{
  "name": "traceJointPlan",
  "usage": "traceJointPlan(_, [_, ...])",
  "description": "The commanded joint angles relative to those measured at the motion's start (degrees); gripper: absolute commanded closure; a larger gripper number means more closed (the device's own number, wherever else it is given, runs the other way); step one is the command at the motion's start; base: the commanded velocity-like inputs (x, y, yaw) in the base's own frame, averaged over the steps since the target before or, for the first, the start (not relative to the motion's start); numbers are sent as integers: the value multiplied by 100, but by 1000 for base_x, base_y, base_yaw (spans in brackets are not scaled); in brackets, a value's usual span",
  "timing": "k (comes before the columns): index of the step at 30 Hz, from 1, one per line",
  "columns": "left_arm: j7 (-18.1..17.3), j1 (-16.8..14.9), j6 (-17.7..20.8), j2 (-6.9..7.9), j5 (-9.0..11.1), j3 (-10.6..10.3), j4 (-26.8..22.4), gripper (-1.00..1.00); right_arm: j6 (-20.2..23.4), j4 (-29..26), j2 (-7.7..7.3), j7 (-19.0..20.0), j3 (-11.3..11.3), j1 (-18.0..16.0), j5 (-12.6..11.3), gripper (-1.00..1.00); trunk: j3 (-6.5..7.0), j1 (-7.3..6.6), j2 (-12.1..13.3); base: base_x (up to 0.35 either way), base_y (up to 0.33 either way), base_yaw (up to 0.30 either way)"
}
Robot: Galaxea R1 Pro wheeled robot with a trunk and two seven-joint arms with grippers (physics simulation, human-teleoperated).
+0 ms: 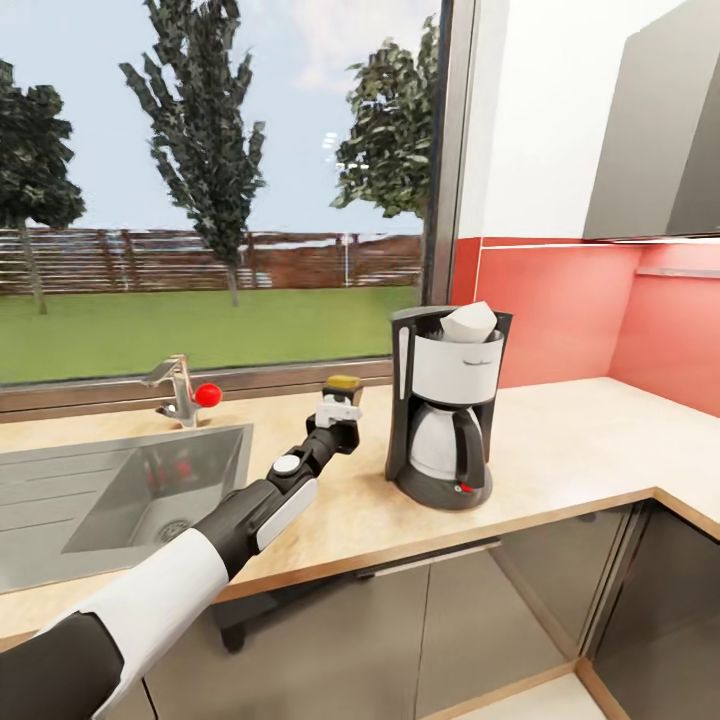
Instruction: Set up a coffee station on the kitchen countertop: keep the coffee maker on the countertop, move the bottle of coffee from the kitchen shelf to the counter next to the coffee maker, place a paper coffee filter on top of the coffee maker, put the saucer next to the coffee maker with the coffee cup on the saucer, and place the electric kettle next to the coffee maker.
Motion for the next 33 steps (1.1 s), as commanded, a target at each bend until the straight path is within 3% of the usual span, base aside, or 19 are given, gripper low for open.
traceJointPlan(1, [45,-9,-11,4,45,-28,6,100,-14,5,-3,28,-47,-5,17,-100,-7,0,-4,11,-11,0])
traceJointPlan(12, [62,23,-273,-44,45,-51,266,100,-14,3,-3,28,-47,-5,17,-100,-7,0,-4,1,-1,0])
traceJointPlan(21, [62,96,-320,-250,45,-48,537,100,-13,4,-3,28,-47,-5,17,-100,-7,0,-4,0,-58,0])
traceJointPlan(33, [62,106,-322,-278,45,-29,568,100,-12,4,-3,28,-47,-5,17,-100,-7,0,-4,0,-78,0])
